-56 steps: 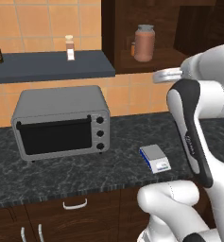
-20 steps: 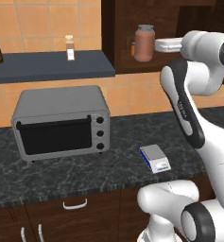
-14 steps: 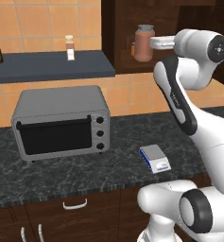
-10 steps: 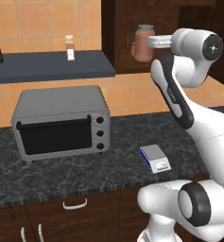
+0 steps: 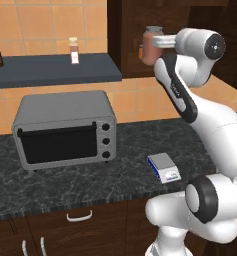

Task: Pick the honey bottle and place it on the digital scale for weighing, and close the cabinet.

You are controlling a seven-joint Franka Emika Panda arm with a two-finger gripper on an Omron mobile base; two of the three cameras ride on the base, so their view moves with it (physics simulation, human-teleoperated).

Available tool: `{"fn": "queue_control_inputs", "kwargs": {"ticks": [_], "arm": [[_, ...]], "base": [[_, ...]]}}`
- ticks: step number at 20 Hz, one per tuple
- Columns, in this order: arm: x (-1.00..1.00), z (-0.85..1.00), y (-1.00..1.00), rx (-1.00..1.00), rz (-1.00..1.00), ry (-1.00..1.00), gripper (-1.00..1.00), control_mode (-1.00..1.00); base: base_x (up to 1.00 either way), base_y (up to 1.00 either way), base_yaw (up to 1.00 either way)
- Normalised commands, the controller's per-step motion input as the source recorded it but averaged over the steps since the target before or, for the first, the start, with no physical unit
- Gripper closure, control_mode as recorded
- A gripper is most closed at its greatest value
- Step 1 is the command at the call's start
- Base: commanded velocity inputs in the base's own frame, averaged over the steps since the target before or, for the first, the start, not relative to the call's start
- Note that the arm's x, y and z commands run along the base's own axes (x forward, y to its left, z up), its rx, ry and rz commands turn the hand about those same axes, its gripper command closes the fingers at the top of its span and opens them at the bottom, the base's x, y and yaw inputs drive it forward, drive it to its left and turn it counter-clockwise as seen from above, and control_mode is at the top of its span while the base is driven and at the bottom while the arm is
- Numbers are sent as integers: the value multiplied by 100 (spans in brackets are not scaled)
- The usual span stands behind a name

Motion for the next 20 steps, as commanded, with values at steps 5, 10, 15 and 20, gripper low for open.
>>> {"fn": "queue_control_inputs", "kwargs": {"ticks": [5,10,15,20], "arm": [[46,0,0,0,0,0,-100,-100],[48,0,0,0,0,0,-100,-100],[40,0,0,0,0,0,-100,-100],[38,1,0,0,0,0,-100,-100]], "base": [[0,0,0],[0,0,0],[0,0,0],[0,0,0]]}}
